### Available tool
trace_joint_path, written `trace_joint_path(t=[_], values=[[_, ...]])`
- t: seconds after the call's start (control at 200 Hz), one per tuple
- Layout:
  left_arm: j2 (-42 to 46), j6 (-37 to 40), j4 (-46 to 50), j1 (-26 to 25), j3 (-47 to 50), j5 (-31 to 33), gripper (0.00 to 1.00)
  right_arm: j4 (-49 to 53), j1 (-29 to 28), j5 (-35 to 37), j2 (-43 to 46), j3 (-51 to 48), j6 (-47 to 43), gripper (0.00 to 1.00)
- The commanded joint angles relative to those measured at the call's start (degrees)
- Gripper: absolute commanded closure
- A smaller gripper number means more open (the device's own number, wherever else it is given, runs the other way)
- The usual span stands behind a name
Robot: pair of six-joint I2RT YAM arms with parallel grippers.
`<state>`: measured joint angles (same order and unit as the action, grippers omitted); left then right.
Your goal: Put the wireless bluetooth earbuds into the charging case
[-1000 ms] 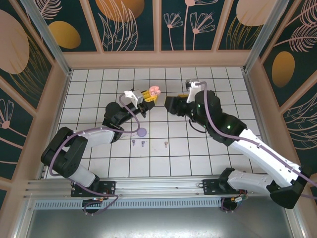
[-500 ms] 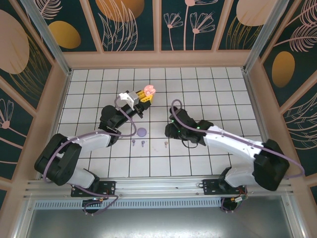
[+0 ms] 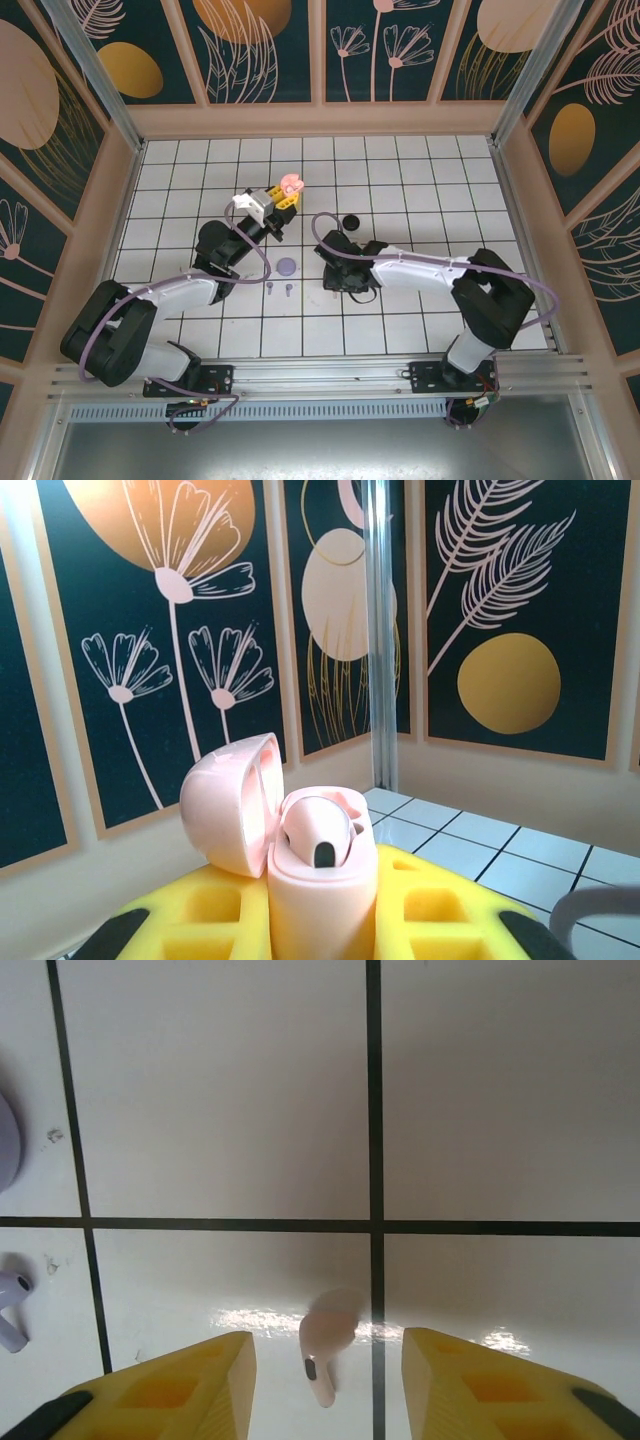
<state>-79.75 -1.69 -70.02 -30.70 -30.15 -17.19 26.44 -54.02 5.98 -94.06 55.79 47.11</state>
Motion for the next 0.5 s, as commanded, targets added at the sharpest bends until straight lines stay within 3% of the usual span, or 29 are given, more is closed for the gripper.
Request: trace_joint_path(t=[0.0, 0.495], values=[[1.0, 0.2, -2.4, 0.3, 0.8, 1.2, 1.0, 1.7, -0.7, 0.0, -2.5, 2.4, 1.0, 0.59], [0.6, 0.4, -4.6, 1.2, 2.0, 0.9, 1.0, 5.8, -2.2, 1.3, -9.0, 7.2, 1.2, 0.65]])
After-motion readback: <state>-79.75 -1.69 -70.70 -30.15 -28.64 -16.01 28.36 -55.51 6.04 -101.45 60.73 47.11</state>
